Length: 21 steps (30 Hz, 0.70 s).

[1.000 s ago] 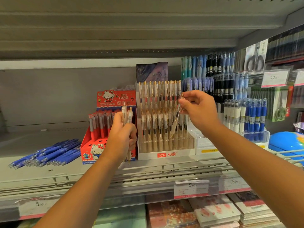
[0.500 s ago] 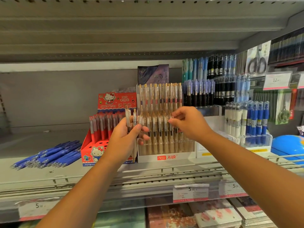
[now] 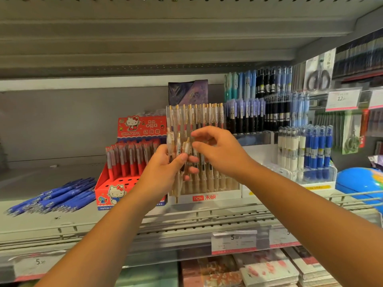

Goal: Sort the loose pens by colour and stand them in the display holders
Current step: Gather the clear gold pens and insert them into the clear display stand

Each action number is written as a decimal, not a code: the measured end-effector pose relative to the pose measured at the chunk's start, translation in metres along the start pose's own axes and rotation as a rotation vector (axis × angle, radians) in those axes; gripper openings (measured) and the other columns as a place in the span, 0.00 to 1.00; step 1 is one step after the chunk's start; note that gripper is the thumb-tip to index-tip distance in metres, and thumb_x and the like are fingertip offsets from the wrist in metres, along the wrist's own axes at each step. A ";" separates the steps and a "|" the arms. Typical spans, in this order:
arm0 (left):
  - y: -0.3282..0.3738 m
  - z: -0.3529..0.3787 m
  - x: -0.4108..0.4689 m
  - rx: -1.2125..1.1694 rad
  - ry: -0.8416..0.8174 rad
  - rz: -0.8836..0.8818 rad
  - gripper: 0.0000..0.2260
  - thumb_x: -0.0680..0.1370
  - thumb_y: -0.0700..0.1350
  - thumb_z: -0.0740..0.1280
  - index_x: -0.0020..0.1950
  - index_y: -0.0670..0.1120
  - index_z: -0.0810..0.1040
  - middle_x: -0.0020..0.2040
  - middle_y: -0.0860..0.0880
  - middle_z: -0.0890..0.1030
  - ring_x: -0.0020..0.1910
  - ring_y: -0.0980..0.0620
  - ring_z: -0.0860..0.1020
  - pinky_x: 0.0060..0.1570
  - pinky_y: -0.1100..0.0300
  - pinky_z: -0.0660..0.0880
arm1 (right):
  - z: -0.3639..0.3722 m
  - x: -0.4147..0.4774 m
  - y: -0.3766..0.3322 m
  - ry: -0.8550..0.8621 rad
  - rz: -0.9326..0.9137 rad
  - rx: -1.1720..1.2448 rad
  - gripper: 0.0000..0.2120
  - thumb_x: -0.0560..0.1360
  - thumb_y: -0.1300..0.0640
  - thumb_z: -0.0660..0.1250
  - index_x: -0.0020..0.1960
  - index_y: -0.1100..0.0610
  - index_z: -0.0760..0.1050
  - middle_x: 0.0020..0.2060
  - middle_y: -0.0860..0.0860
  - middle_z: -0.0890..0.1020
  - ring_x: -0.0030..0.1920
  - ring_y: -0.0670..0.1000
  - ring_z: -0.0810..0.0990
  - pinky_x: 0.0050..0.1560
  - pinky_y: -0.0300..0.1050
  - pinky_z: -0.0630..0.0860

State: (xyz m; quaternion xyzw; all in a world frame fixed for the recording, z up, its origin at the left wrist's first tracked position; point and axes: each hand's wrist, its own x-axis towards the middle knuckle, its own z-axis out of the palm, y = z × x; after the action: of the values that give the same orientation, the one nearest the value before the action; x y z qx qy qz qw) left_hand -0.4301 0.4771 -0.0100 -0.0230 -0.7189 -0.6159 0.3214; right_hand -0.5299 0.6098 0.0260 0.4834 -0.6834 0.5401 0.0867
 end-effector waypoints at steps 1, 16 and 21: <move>0.000 0.004 0.001 -0.005 -0.011 0.002 0.08 0.83 0.42 0.62 0.62 0.46 0.72 0.48 0.45 0.85 0.43 0.45 0.85 0.36 0.58 0.79 | -0.001 0.000 -0.002 -0.053 0.035 0.099 0.09 0.78 0.59 0.67 0.58 0.52 0.78 0.46 0.48 0.81 0.43 0.44 0.81 0.45 0.43 0.81; -0.013 0.024 0.008 -0.137 0.060 -0.105 0.08 0.83 0.40 0.61 0.53 0.43 0.80 0.43 0.46 0.85 0.45 0.48 0.84 0.41 0.53 0.82 | -0.045 0.004 0.021 0.115 0.098 0.357 0.06 0.74 0.61 0.73 0.50 0.59 0.79 0.43 0.57 0.85 0.40 0.53 0.86 0.37 0.43 0.82; -0.016 0.023 0.005 -0.118 0.059 -0.103 0.08 0.82 0.38 0.62 0.54 0.42 0.81 0.43 0.45 0.85 0.46 0.46 0.84 0.47 0.49 0.82 | -0.056 0.015 0.027 0.297 0.010 0.185 0.07 0.73 0.58 0.74 0.48 0.54 0.78 0.41 0.54 0.83 0.38 0.50 0.85 0.33 0.43 0.82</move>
State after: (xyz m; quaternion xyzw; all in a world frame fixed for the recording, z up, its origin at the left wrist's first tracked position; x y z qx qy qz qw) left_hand -0.4511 0.4923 -0.0221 0.0134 -0.6716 -0.6735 0.3086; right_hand -0.5806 0.6464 0.0404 0.4009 -0.6128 0.6665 0.1394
